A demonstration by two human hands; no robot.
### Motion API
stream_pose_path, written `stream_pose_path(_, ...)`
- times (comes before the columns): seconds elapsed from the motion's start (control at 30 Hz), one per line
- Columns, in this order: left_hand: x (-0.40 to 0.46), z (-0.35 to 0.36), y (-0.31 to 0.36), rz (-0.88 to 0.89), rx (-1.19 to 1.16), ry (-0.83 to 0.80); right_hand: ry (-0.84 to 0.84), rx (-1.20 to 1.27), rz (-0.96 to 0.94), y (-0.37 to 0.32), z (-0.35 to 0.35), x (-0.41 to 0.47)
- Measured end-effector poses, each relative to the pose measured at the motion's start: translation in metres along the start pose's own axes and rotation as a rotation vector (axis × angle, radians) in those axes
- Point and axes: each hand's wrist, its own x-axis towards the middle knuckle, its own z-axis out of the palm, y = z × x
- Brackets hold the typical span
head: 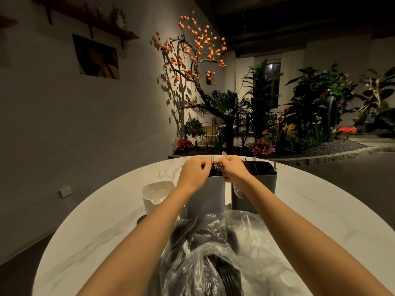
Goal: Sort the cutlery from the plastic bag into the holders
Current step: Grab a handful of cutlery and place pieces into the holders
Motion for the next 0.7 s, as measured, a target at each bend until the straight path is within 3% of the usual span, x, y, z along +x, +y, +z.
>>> stream_pose_path(0.17, -0.004, -0.002, -0.005, 0.133, 0.096, 0.045, 0.020, -0.108, 0.064, 0.001, 0.001, 0.005)
stream_pose_path(0.47, -0.009, -0.004, 0.001, 0.107, 0.216, -0.019, -0.155, 0.221, -0.036, -0.004, -0.003, -0.014)
stream_pose_path(0.6, -0.019, -0.006, 0.007, 0.034, 0.046, 0.091, -0.216, 0.484, -0.034, -0.009, 0.001, -0.016)
stream_pose_path(0.7, -0.027, -0.015, 0.009, -0.001, -0.068, 0.044, -0.206, 0.580, -0.018, -0.012, 0.010, -0.019)
